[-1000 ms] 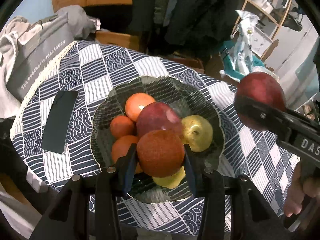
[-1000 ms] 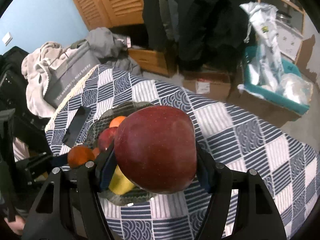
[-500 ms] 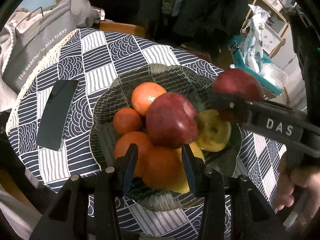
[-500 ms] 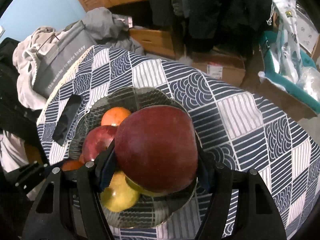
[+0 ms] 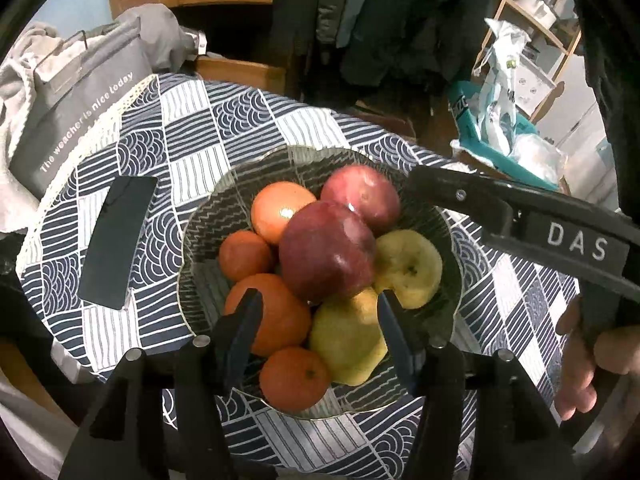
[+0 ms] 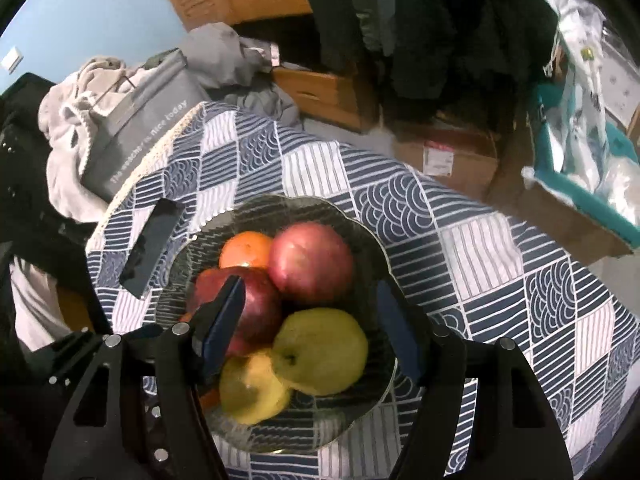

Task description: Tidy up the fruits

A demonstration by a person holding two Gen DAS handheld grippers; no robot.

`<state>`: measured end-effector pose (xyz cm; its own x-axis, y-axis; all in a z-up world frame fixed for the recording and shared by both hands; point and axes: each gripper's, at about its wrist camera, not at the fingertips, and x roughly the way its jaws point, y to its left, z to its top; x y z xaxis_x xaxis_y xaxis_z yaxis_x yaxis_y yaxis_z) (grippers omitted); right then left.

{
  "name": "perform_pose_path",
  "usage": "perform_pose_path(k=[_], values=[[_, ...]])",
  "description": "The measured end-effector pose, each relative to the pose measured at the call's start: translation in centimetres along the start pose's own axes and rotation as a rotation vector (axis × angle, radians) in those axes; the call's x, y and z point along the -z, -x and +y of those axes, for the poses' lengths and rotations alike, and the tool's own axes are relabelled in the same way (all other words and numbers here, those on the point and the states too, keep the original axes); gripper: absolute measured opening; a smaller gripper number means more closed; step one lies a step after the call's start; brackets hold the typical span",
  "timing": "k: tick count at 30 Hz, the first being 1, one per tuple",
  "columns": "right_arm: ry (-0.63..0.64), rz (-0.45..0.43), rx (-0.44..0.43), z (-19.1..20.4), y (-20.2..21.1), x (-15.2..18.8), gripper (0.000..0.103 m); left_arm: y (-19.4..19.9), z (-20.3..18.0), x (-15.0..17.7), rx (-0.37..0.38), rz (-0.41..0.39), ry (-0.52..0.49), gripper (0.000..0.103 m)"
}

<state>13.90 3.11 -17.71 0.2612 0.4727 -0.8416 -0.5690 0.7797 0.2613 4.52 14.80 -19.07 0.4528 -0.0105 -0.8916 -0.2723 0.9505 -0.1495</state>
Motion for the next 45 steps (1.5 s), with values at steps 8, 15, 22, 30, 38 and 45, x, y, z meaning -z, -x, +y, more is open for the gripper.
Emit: perform_pose_path(k=[8, 15, 22, 30, 38, 45], values=[[-0.010, -0.088, 0.059, 0.2, 4.2, 0.1, 0.070, 3.1, -0.3, -0.4, 0.001, -0.070, 0.005, 0.061], [-0.019, -0.146, 0.126, -0.2, 7.9, 1.0, 0.074, 5.9, -1.1, -0.8, 0.012, -0.131, -0.001, 0.061], [-0.047, -0.206, 0.175, -0.7, 11.9, 2.1, 0.074, 9.0, -3.1, -0.9, 0.026, -0.204, -0.059, 0.061], [-0.045, -0.282, 0.240, -0.9, 16.9, 3.6, 0.078, 12.1, -4.4, -0.9, 0.052, -0.261, -0.085, 0.062], [0.014, -0.351, 0.329, -0.3, 21.4, 5.5, 0.082, 15.1, -5.9, -0.8, 0.073, -0.328, -0.107, 0.070], [-0.016, -0.421, 0.328, -0.9, 25.1, 6.8, 0.084, 17.9, -7.6, -0.7, 0.074, -0.397, -0.139, 0.080]])
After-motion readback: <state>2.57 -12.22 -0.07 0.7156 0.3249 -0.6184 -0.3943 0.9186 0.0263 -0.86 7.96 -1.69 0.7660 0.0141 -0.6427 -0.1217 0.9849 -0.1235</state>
